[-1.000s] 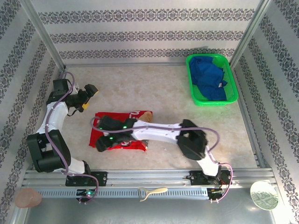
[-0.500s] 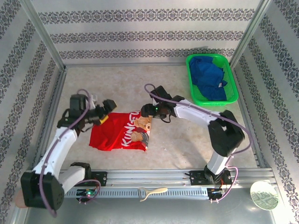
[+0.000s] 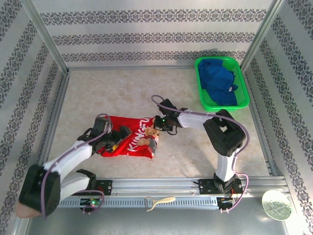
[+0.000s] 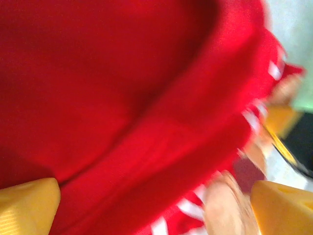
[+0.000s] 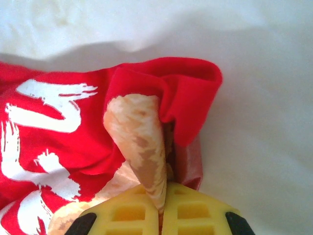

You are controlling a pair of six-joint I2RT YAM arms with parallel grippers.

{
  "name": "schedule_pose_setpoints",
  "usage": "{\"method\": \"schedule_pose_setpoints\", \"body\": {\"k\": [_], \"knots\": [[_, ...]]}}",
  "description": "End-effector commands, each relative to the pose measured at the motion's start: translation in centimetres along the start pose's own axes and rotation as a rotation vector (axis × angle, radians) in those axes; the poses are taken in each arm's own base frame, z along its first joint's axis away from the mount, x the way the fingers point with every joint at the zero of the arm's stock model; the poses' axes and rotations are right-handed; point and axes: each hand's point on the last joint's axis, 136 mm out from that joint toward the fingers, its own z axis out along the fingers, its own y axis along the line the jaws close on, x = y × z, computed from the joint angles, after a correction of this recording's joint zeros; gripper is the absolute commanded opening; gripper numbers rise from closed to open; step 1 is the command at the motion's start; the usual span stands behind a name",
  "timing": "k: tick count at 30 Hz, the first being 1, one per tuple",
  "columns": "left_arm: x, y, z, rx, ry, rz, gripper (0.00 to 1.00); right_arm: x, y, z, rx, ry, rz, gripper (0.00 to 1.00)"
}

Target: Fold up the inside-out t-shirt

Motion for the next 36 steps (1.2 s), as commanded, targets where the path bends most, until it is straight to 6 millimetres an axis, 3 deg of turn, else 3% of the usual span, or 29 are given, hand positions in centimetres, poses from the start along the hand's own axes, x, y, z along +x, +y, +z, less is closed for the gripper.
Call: {"method": "schedule_pose_setpoints", "body": {"k": [1, 5, 9, 11, 14, 17, 20, 24, 27, 30, 33, 36], "knots": [[-4.2, -3.4, 1.7, 0.036, -0.083, 0.100, 1.00, 1.2, -4.0, -2.2, 0.098, -0.101, 0.114, 0.00], [-6.8, -7.0, 5.0, 0.063, -0.036, 0.190, 1.00, 5.6, -7.3, -3.8, 0.156, -0.160, 0.184, 0.00], [-8.7, -10.8, 8.2, 0.120, 0.041, 0.247, 1.00, 10.4, -7.3, -4.1, 0.144, -0.183, 0.207, 0.01], [-9.4, -12.4, 9.6, 0.152, 0.072, 0.274, 1.00, 12.7, -6.6, -4.3, 0.119, -0.179, 0.206, 0.25], [-10.4, -15.2, 10.0, 0.203, 0.102, 0.334, 1.00, 13.7, -5.2, -6.1, 0.072, -0.198, 0.179, 0.44], [-11.5, -18.4, 7.0, 0.268, 0.089, 0.392, 1.00, 11.6, -3.9, -10.2, 0.048, -0.275, 0.107, 0.51], [-12.7, -20.6, 2.7, 0.320, 0.028, 0.415, 1.00, 7.8, -3.4, -14.0, 0.022, -0.318, 0.042, 0.55], [-13.5, -19.3, -0.4, 0.253, -0.022, 0.423, 1.00, 1.0, -2.0, -16.6, -0.091, -0.358, -0.036, 0.60], [-13.8, -16.0, -0.1, 0.156, -0.027, 0.398, 0.99, -3.4, -0.1, -16.1, -0.131, -0.325, -0.112, 0.59], [-14.5, -11.8, 1.0, 0.071, -0.031, 0.310, 1.00, -6.6, 1.9, -13.5, -0.105, -0.256, -0.206, 0.59], [-15.2, -8.4, 2.1, 0.029, -0.042, 0.237, 1.00, -8.5, 3.1, -10.2, -0.075, -0.197, -0.257, 0.58], [-15.0, -7.1, 3.3, 0.013, -0.010, 0.230, 1.00, -9.7, 3.7, -7.5, -0.006, -0.160, -0.320, 0.58]]}}
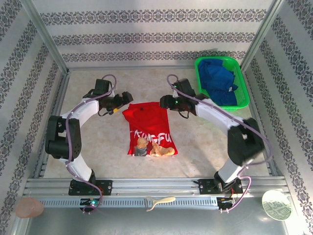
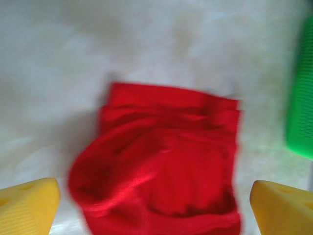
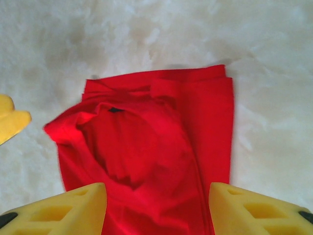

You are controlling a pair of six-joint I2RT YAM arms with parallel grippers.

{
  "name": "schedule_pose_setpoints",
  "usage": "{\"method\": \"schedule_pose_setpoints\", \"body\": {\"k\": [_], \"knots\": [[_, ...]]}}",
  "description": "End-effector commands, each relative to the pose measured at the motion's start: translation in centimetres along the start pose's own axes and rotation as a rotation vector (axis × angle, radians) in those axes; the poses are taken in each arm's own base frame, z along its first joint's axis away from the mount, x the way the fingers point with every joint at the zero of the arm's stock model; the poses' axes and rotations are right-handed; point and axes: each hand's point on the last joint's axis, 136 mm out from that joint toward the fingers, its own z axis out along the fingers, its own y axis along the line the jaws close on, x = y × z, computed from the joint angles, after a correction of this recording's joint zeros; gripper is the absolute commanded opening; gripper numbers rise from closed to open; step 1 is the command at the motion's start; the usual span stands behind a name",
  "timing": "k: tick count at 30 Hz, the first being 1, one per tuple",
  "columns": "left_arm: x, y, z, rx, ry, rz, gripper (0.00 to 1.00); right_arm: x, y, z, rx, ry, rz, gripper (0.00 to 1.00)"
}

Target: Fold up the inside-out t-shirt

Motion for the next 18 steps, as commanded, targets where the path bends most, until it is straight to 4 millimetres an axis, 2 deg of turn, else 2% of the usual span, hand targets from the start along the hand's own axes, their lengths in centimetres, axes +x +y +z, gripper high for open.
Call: {"method": "schedule_pose_setpoints", "body": {"k": [1, 6, 13, 18], "knots": [[0.4, 1.6, 0.9, -0.034, 0.030, -0.002, 1.00, 1.1, 0.7, 2.5, 0.034, 0.100, -0.149, 0.58], [0.3, 1.1, 2.0, 0.002, 0.052, 0.000, 0.91, 1.3, 0.0, 6.2, 0.114, 0.157, -0.216, 0.60], [0.4, 1.0, 2.7, 0.023, 0.074, 0.009, 0.84, 0.4, -1.2, 8.4, 0.192, 0.167, -0.237, 0.58], [0.8, 1.0, 3.3, 0.036, 0.099, 0.010, 0.83, 0.0, -2.2, 9.6, 0.230, 0.176, -0.231, 0.54]]}}
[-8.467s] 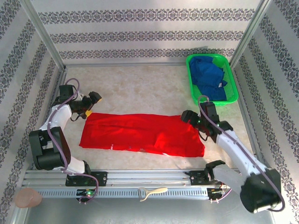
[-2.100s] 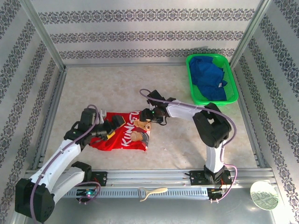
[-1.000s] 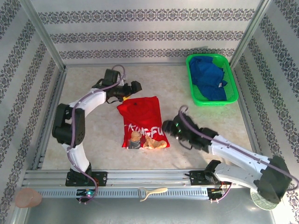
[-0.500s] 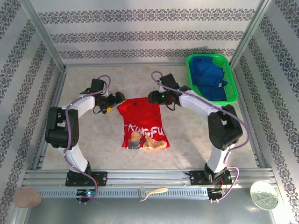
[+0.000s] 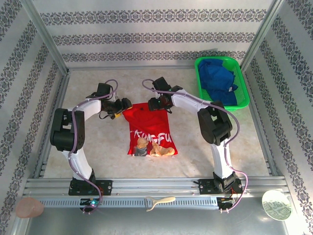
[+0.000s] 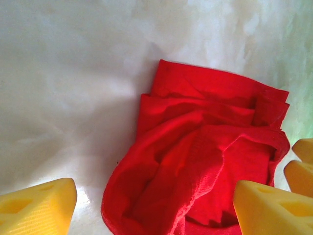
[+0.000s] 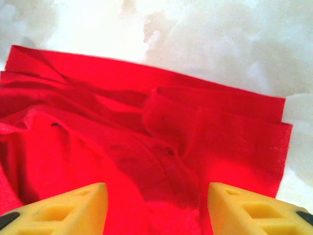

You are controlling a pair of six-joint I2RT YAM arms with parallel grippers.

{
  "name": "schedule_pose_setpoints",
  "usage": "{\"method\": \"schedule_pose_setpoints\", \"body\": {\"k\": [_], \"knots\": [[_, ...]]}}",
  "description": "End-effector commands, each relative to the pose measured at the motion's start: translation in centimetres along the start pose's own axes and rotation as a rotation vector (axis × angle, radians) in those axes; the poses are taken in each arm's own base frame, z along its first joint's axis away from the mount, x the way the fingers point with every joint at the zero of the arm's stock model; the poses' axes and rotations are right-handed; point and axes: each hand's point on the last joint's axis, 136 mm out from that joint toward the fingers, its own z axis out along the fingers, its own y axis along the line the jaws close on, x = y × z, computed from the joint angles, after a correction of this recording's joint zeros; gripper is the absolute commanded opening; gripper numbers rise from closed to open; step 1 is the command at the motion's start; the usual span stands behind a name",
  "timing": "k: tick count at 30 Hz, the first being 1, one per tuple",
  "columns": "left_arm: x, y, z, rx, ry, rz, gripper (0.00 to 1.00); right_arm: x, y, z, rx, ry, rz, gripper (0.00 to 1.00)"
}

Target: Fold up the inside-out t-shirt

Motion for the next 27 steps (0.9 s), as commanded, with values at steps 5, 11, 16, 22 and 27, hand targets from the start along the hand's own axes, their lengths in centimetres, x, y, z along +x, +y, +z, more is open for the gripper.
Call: {"method": "schedule_pose_setpoints", "body": {"k": [5, 11, 16, 22, 27], "knots": [[0.1, -1.1, 1.7, 0.037, 0.042, 0.053, 0.83, -0.3, -2.0, 1.7, 0.048, 0.042, 0.011, 0.23], [-0.4, -1.9, 2.5, 0.062, 0.042, 0.059, 0.47, -0.8, -2.4, -0.3, 0.032, -0.007, 0.034, 0.00], [-1.2, -3.4, 1.4, 0.085, 0.005, 0.073, 0.00, -1.8, -3.1, -4.0, 0.013, -0.106, 0.102, 0.00], [-2.2, -5.7, -0.4, 0.135, -0.043, 0.085, 0.00, -2.5, -4.3, -7.7, 0.007, -0.199, 0.173, 0.00], [-3.1, -7.6, -1.1, 0.197, -0.065, 0.075, 0.00, -2.4, -5.6, -9.1, 0.007, -0.232, 0.234, 0.00]]}}
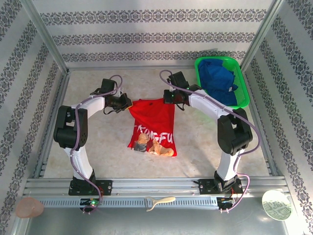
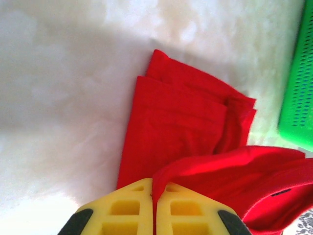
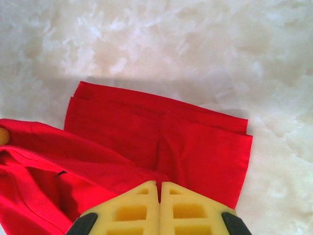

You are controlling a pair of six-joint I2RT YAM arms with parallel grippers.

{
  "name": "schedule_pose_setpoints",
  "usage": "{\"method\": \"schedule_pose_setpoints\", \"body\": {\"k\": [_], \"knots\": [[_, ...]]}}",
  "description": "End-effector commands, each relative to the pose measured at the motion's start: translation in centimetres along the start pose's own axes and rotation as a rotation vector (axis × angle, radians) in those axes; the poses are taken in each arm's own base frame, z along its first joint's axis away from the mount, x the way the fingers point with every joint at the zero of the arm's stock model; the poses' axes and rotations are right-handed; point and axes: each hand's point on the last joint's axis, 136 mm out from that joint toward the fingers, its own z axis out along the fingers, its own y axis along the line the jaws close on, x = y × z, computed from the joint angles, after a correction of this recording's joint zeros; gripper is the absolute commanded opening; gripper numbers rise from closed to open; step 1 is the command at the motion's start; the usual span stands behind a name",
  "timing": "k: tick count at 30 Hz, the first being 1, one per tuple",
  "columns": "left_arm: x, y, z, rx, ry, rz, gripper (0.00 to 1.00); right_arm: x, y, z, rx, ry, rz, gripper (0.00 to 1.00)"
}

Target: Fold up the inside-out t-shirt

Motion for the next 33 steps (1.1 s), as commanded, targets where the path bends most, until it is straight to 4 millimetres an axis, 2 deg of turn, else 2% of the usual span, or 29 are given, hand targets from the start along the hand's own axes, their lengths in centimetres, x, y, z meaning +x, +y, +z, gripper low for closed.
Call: {"method": "schedule_pose_setpoints", "body": {"k": [1, 6, 10, 13, 17, 19, 20, 21, 22, 23, 24, 25, 27, 29, 33], "knots": [[-2.0, -3.6, -1.3, 0.092, -0.063, 0.018, 0.00, -0.5, -1.8, -1.0, 0.021, -0.042, 0.080, 0.00], [-3.2, -6.6, -1.5, 0.162, -0.087, 0.041, 0.00, -0.5, -3.3, -2.1, 0.041, -0.076, 0.134, 0.00], [-4.0, -8.6, -0.4, 0.194, -0.083, 0.055, 0.00, 0.2, -5.4, -2.1, 0.085, -0.087, 0.192, 0.00], [-4.2, -8.7, 1.4, 0.173, -0.061, 0.065, 0.00, 0.7, -7.3, -1.5, 0.105, -0.091, 0.248, 0.00], [-4.3, -7.2, 4.3, 0.136, -0.030, 0.045, 0.01, 0.6, -9.0, 0.4, 0.116, -0.072, 0.296, 0.00], [-4.6, -6.1, 5.7, 0.115, -0.032, 0.035, 0.11, 0.6, -10.3, 1.8, 0.154, -0.054, 0.317, 0.00], [-5.0, -5.7, 6.2, 0.110, -0.033, 0.035, 0.22, 0.6, -11.0, 2.4, 0.178, -0.051, 0.325, 0.00], [-5.4, -5.4, 6.6, 0.097, -0.040, 0.038, 0.39, 0.6, -12.0, 2.8, 0.219, -0.047, 0.337, 0.00], [-6.0, -5.1, 6.7, 0.089, -0.051, 0.040, 0.49, 0.7, -12.9, 3.1, 0.250, -0.042, 0.351, 0.00], [-6.4, -5.2, 6.6, 0.092, -0.063, 0.041, 0.54, 0.6, -13.4, 3.3, 0.256, -0.041, 0.359, 0.08], [-6.8, -5.2, 6.3, 0.097, -0.075, 0.038, 0.60, 0.7, -13.8, 3.2, 0.273, -0.032, 0.367, 0.31], [-7.1, -5.7, 5.6, 0.108, -0.089, 0.047, 0.65, 0.8, -13.9, 2.8, 0.286, -0.030, 0.367, 0.41], [-7.0, -6.5, 4.1, 0.109, -0.107, 0.073, 0.69, 0.6, -13.7, 1.3, 0.294, -0.063, 0.347, 0.43], [-6.1, -7.6, 2.4, 0.132, -0.114, 0.087, 0.70, 0.3, -12.7, -0.4, 0.263, -0.101, 0.334, 0.43], [-1.1, -9.9, -0.4, 0.191, -0.077, 0.113, 0.70, 0.7, -9.0, -2.1, 0.113, -0.102, 0.274, 0.43]]}}
